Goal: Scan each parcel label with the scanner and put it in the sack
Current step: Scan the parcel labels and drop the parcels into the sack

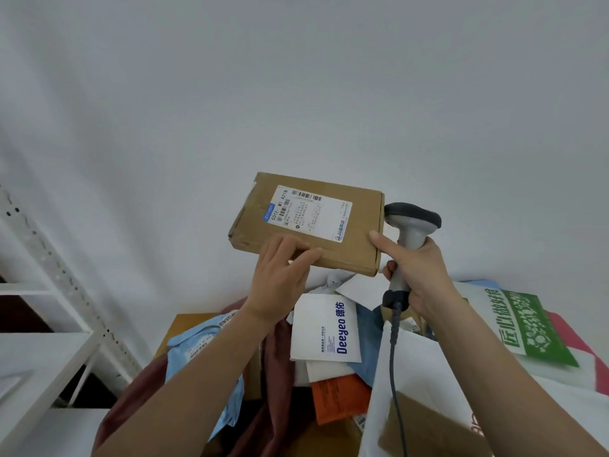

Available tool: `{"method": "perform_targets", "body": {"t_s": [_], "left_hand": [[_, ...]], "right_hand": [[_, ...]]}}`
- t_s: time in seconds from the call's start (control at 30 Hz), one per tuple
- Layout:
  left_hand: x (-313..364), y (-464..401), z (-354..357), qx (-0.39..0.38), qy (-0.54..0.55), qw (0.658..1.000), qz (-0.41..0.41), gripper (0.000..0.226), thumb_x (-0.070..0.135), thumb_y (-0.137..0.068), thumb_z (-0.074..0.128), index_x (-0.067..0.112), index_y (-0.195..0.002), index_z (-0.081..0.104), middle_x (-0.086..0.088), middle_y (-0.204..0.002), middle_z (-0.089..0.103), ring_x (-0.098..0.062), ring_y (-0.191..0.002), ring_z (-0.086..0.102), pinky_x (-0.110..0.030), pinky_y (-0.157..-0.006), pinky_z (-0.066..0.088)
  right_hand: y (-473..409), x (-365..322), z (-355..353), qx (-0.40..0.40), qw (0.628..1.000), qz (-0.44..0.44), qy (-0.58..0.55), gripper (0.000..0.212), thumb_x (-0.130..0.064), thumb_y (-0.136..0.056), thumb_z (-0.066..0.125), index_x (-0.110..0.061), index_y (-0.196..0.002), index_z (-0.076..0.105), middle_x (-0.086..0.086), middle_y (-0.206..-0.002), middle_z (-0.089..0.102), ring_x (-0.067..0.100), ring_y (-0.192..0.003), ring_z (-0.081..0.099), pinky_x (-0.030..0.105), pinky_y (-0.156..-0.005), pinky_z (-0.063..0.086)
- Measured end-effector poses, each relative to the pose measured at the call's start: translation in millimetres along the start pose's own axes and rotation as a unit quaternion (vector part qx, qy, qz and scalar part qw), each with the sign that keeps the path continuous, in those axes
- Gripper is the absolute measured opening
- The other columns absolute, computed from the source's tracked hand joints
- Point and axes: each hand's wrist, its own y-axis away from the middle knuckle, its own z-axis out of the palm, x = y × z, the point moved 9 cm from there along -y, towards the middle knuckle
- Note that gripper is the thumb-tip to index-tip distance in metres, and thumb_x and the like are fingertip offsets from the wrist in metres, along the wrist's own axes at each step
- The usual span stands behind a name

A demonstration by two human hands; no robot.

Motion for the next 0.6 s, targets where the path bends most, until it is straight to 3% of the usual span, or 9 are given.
{"method": "perform_targets", "body": {"t_s": [0.13,0.23,0.3,0.37,0.43,0.5,0.53,0.6], "left_hand": [[3,-3,4,-0.009,-0.015,1.000,0.007,0.042,-0.005,-0.070,0.079,0.017,-0.102,0.064,-0.010,-0.092,0.064,-0.022,-0.094,0.048,-0.031,-0.085,0.040],[-27,1,9,-0.035,-0.055,0.984,-0.163,0.062,0.009,-0.067,0.081,0.024,-0.118,0.049,-0.015,-0.120,0.052,-0.028,-0.117,0.039,-0.037,-0.101,0.030],[-45,8,6,-0.033,-0.050,0.961,-0.269,0.078,0.004,-0.062,0.075,0.018,-0.131,0.041,-0.020,-0.132,0.041,-0.034,-0.128,0.032,-0.046,-0.110,0.025],[-64,17,-5,0.015,0.013,0.929,-0.368,0.080,-0.003,-0.059,0.060,0.008,-0.135,0.038,-0.016,-0.134,0.035,-0.031,-0.130,0.030,-0.044,-0.111,0.023],[-88,33,-7,0.068,0.159,0.850,-0.498,0.067,-0.005,-0.067,0.051,0.010,-0.132,0.039,-0.007,-0.127,0.036,-0.018,-0.120,0.036,-0.028,-0.102,0.031],[-100,49,7,0.082,0.336,0.711,-0.613,0.039,-0.008,-0.079,0.041,0.013,-0.110,0.051,-0.003,-0.108,0.050,-0.015,-0.100,0.048,-0.020,-0.083,0.041],[-102,55,14,0.075,0.405,0.648,-0.641,0.027,-0.005,-0.083,0.038,0.013,-0.094,0.055,-0.004,-0.095,0.057,-0.019,-0.093,0.053,-0.025,-0.081,0.045],[-107,64,18,0.050,0.485,0.574,-0.658,0.021,0.011,-0.088,0.037,0.010,-0.079,0.056,-0.007,-0.079,0.063,-0.027,-0.083,0.061,-0.042,-0.085,0.049]], "right_hand": [[0,3,-5,0.016,1.000,0.008,-0.022,0.046,-0.023,-0.072,0.086,-0.008,-0.100,0.053,0.013,-0.083,0.053,0.016,-0.052,0.045,0.024,-0.046,0.047],[2,4,-6,0.032,0.998,0.006,-0.054,0.044,-0.018,-0.075,0.083,-0.004,-0.105,0.056,0.013,-0.087,0.054,0.015,-0.053,0.045,0.022,-0.044,0.047],[2,4,-8,0.043,0.997,0.006,-0.061,0.050,-0.018,-0.076,0.082,-0.001,-0.114,0.054,0.013,-0.090,0.056,0.015,-0.056,0.047,0.022,-0.046,0.049],[1,3,-11,0.049,0.997,0.010,-0.061,0.051,-0.017,-0.077,0.081,-0.002,-0.116,0.053,0.013,-0.091,0.056,0.015,-0.057,0.048,0.022,-0.044,0.048],[-1,3,-13,0.046,0.997,0.016,-0.060,0.048,-0.014,-0.077,0.080,-0.004,-0.114,0.052,0.013,-0.089,0.056,0.014,-0.053,0.047,0.022,-0.043,0.048],[-3,4,-14,0.035,0.998,0.024,-0.057,0.042,-0.012,-0.078,0.079,-0.007,-0.109,0.052,0.009,-0.082,0.056,0.012,-0.049,0.047,0.023,-0.044,0.048],[-4,4,-14,0.025,0.998,0.027,-0.053,0.038,-0.011,-0.078,0.078,-0.007,-0.105,0.052,0.007,-0.076,0.056,0.011,-0.047,0.047,0.023,-0.045,0.048],[-5,1,-12,-0.002,0.999,0.026,-0.037,0.033,-0.010,-0.080,0.077,-0.008,-0.101,0.052,0.005,-0.069,0.056,0.011,-0.046,0.046,0.026,-0.046,0.047]]}}
